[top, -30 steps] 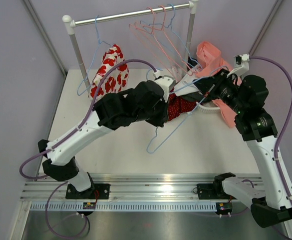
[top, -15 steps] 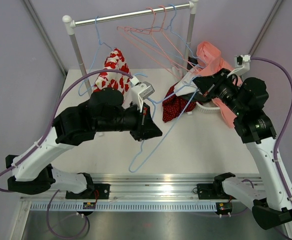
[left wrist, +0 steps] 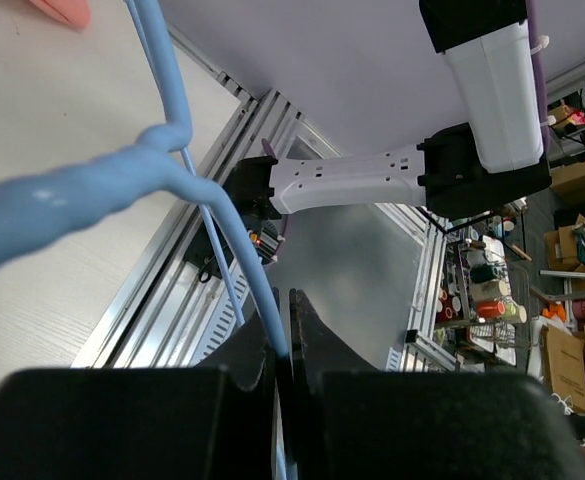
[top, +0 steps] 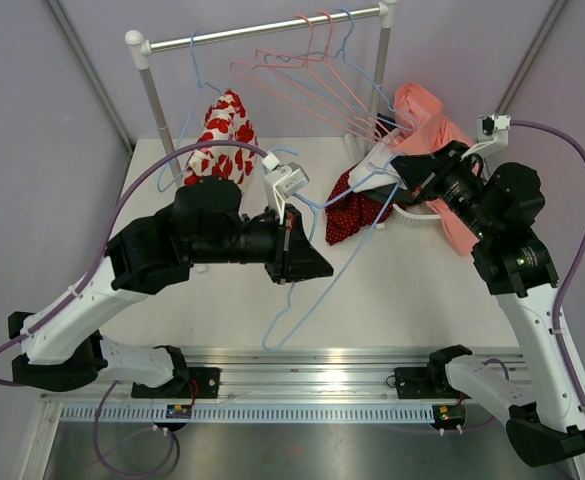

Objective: Remove the skirt from the hanger

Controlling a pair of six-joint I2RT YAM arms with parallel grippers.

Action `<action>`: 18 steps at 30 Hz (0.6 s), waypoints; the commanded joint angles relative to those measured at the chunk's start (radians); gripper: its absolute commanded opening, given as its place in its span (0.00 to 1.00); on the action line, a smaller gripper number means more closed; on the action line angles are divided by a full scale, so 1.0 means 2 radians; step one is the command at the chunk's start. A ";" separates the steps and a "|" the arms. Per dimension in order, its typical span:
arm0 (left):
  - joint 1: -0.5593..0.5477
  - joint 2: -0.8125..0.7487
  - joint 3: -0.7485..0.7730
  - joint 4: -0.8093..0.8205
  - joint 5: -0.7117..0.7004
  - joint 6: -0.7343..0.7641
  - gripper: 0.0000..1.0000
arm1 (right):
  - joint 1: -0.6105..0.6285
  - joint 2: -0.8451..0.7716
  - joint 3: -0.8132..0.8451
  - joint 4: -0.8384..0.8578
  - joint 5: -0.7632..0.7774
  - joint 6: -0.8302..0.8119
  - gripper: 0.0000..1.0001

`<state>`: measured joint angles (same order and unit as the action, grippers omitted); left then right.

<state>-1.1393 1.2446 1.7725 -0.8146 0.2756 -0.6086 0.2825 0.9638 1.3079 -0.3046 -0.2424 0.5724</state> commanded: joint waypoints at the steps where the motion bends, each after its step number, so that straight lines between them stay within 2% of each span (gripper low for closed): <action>1: -0.006 -0.035 0.056 0.129 0.017 0.060 0.00 | -0.001 0.007 -0.017 -0.046 0.027 -0.020 0.00; 2: -0.006 -0.031 0.078 0.109 -0.023 0.076 0.00 | 0.000 0.004 -0.014 -0.049 0.029 -0.022 0.00; 3: -0.006 -0.019 0.092 0.053 -0.081 0.094 0.00 | -0.001 0.004 -0.009 -0.057 0.033 -0.029 0.00; 4: -0.006 -0.012 0.105 0.021 -0.082 0.094 0.00 | -0.001 0.001 -0.009 -0.062 0.035 -0.031 0.00; 5: -0.006 -0.002 0.132 -0.045 -0.159 0.109 0.00 | -0.001 -0.002 -0.004 -0.065 0.037 -0.035 0.00; 7: -0.006 0.017 0.151 -0.109 -0.233 0.118 0.00 | -0.001 -0.006 0.001 -0.078 0.043 -0.045 0.00; 8: -0.005 0.035 0.158 -0.138 -0.310 0.120 0.00 | -0.001 -0.011 0.008 -0.082 0.044 -0.048 0.00; 9: -0.003 0.042 0.167 -0.190 -0.346 0.116 0.00 | -0.001 -0.013 0.010 -0.086 0.048 -0.053 0.00; 11: 0.021 0.057 0.169 -0.236 -0.414 0.110 0.00 | -0.001 -0.021 0.018 -0.098 0.048 -0.058 0.00; 18: 0.084 0.096 0.240 -0.313 -0.537 0.103 0.00 | -0.001 -0.047 0.024 -0.114 0.048 -0.074 0.00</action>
<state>-1.0058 1.4124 2.1757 -1.3376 -0.5785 -0.4213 0.2825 0.9081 1.3174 -0.5140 -0.1661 0.4675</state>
